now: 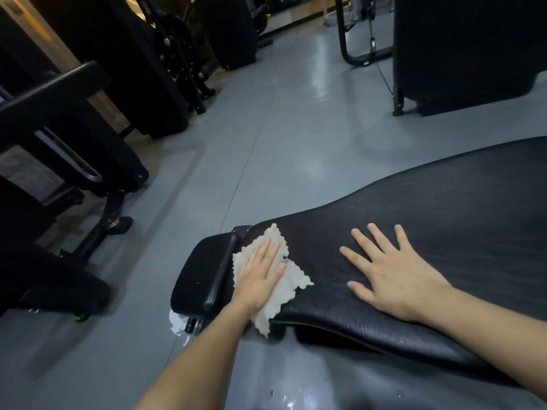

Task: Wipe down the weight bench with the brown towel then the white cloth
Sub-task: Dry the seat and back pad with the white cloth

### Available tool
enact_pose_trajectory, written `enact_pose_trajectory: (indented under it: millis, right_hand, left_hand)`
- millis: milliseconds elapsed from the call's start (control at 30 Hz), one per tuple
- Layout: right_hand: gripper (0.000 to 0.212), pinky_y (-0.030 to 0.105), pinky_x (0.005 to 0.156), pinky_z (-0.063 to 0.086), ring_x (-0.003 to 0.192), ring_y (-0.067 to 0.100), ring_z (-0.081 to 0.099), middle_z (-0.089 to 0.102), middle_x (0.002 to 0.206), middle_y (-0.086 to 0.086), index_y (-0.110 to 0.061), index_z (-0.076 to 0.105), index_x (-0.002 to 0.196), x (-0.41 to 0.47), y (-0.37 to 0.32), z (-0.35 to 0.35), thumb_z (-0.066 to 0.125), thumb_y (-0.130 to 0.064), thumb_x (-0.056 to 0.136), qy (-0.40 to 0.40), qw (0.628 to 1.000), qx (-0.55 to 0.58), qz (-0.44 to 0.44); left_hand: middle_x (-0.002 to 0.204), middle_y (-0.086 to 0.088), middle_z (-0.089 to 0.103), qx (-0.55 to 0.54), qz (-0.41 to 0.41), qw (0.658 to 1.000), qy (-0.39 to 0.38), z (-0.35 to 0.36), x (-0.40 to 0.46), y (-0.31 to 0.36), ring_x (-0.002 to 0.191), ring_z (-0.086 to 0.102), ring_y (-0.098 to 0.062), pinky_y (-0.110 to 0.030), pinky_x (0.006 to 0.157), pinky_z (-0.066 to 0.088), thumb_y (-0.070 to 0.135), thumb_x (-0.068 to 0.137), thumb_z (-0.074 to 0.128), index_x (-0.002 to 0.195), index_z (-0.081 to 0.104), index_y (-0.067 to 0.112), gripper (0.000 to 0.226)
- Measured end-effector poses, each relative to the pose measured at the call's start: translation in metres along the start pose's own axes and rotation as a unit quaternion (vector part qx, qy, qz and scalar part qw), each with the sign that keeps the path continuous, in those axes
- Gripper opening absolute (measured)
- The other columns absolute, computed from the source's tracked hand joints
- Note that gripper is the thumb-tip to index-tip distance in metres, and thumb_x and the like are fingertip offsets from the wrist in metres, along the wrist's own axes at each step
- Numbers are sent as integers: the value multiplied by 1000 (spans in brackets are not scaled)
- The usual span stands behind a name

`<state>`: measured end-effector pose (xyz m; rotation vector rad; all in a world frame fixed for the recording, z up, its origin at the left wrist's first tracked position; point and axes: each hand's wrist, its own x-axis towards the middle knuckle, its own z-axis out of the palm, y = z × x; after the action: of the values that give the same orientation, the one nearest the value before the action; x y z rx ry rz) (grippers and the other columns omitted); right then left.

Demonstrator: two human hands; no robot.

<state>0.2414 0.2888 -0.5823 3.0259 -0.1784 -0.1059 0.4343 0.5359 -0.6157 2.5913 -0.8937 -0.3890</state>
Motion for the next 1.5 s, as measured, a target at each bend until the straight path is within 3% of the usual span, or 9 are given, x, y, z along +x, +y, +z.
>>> enact_pose_trajectory:
  millis: [167, 367, 667, 867, 933, 1033, 1200, 1333, 1500]
  right_hand:
    - [70, 73, 104, 32, 138, 46, 44, 50, 148, 20, -18, 60, 139, 0, 1, 3, 38, -63, 92, 23, 1000, 15, 2]
    - [71, 72, 107, 29, 141, 46, 39, 46, 152, 20, -19, 56, 143, 0, 1, 7, 37, -64, 92, 38, 999, 23, -2]
    - [71, 72, 106, 28, 140, 46, 41, 48, 150, 19, -20, 59, 141, 1, 2, 6, 36, -65, 91, 27, 999, 28, -14]
    - [82, 69, 116, 2, 154, 41, 0, 5, 168, 15, -28, 15, 161, -2, 2, -4, 4, -68, 91, -10, 1000, 20, -13]
    - [83, 68, 117, -3, 154, 39, -9, -7, 168, 13, -29, 1, 161, -3, 2, -8, -3, -68, 88, -28, 999, 7, -13]
    - [91, 67, 117, -4, 154, 38, -12, -10, 168, 11, -30, -2, 161, -4, 1, -14, -15, -67, 79, -54, 998, -1, -12]
    - [85, 66, 118, -3, 154, 36, -11, -9, 169, 10, -31, -2, 161, -5, 0, -18, -9, -68, 85, -64, 998, -7, -4]
    - [83, 65, 118, -3, 154, 35, -12, -10, 169, 9, -31, -4, 161, -5, -1, -18, -6, -68, 87, -62, 998, -8, -2]
    - [84, 64, 118, -3, 155, 34, -9, -5, 169, 8, -32, 4, 161, -3, -2, -14, -3, -70, 87, -49, 999, 4, 2]
  left_hand:
    - [165, 24, -4, 8, -56, 998, 1, -4, 51, -13, 150, -11, 4, -33, 124, -3, 70, 97, 23, 155, 9, 49, 63]
    - [168, 14, 4, -5, -162, 987, 19, -7, 92, -13, 154, -3, -12, -51, 123, 3, 74, 94, 20, 157, 14, 46, 69]
    - [168, 9, 2, -14, -257, 966, 21, -6, 57, -5, 152, 13, -28, -58, 117, 14, 80, 89, 18, 156, 1, 49, 75]
    - [166, -1, 11, -23, -316, 948, 32, 2, -4, -12, 144, 27, -37, -52, 117, 23, 76, 93, 23, 158, 1, 41, 77]
    - [166, -2, 10, -44, -323, 944, 44, 6, -21, -6, 145, 22, -37, -50, 117, 22, 74, 94, 26, 158, 1, 39, 77]
    - [168, -2, -1, -56, -325, 943, 45, 12, -40, 9, 150, 7, -35, -49, 119, 17, 71, 96, 26, 159, 0, 37, 76]
    - [168, 6, -14, -1, -255, 966, 31, 19, -54, 17, 154, -16, -27, -50, 123, -3, 69, 98, 20, 156, 1, 51, 63]
    - [165, 16, -17, 46, -59, 997, 5, 23, -42, 35, 153, -19, -17, -45, 124, -6, 67, 99, 15, 151, -1, 59, 56]
    - [165, 23, -15, 54, 115, 992, -25, 26, -17, 73, 150, -23, -6, -40, 123, -11, 63, 101, 22, 152, 5, 60, 54]
